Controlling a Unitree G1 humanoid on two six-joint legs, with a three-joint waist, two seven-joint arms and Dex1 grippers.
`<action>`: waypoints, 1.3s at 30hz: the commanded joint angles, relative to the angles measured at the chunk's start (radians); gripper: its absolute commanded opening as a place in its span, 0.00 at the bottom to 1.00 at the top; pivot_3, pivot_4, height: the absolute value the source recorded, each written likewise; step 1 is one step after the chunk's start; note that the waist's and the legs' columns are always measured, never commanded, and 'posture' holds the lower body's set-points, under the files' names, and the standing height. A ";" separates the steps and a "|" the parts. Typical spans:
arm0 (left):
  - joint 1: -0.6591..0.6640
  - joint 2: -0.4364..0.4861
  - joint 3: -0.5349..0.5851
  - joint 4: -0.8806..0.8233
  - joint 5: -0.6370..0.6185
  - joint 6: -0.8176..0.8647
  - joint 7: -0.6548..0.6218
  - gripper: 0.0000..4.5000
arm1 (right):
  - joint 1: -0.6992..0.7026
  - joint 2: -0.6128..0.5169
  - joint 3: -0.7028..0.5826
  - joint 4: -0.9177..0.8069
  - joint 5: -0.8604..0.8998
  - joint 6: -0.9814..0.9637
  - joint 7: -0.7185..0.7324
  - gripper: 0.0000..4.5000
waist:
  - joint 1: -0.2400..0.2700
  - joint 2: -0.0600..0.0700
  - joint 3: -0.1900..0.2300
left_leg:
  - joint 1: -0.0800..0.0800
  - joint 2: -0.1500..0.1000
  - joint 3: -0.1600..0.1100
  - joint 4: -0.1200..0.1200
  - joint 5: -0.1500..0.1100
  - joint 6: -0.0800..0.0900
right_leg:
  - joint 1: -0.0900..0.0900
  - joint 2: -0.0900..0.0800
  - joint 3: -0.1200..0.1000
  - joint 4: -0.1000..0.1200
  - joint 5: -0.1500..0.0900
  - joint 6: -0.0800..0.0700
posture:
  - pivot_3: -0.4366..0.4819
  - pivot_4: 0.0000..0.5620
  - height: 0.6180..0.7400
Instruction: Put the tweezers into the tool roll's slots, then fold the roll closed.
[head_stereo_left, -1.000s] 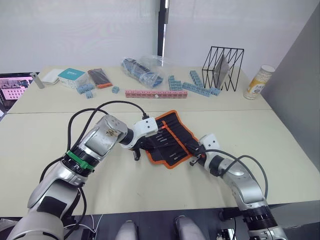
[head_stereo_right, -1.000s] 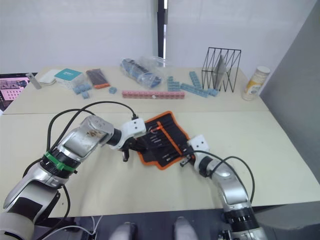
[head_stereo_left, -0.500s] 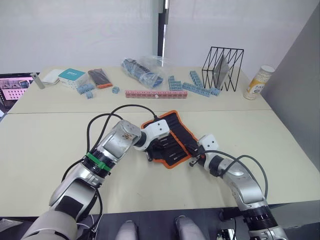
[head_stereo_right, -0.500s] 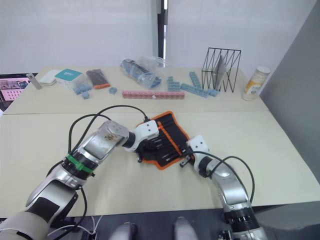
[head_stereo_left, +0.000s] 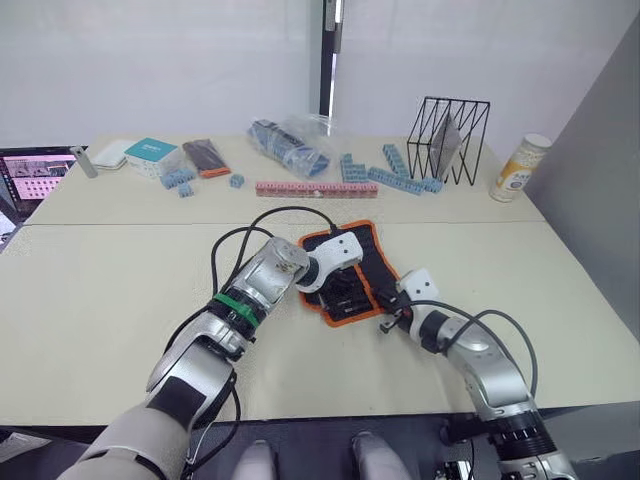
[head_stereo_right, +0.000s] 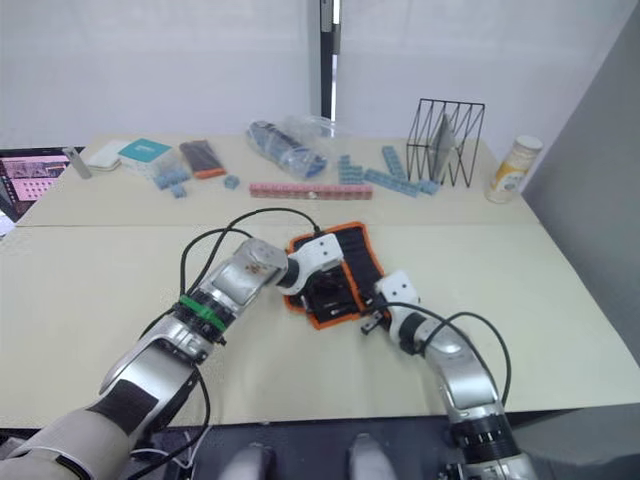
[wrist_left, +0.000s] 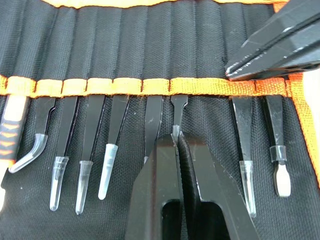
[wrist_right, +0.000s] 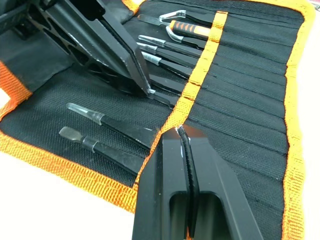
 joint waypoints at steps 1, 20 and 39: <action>-0.030 -0.016 0.011 0.013 0.022 -0.024 0.003 0.00 | 0.009 0.010 0.031 -0.008 0.004 0.011 0.027 0.00 | -0.001 0.000 0.000 | 0.000 0.000 0.000 0.000 0.001 0.001 | 0.000 0.000 0.001 0.000 0.000 0.000 | 0.48 0.27 0.97; 0.024 0.291 0.241 -0.385 -0.149 0.126 -0.235 1.00 | -0.044 0.006 -0.008 -0.040 0.021 0.013 0.029 0.00 | -0.030 0.000 0.000 | -0.002 -0.001 0.000 -0.004 0.002 0.003 | -0.004 0.000 0.002 0.001 0.000 0.000 | 0.48 0.27 0.97; 0.759 0.495 0.895 -0.533 -0.378 -0.111 -0.018 1.00 | -0.076 0.004 -0.004 0.090 0.013 -0.021 0.091 0.00 | -0.030 0.000 0.000 | 0.001 0.001 0.001 -0.008 0.002 0.003 | -0.004 0.000 0.001 0.001 -0.001 -0.002 | 0.48 0.27 0.97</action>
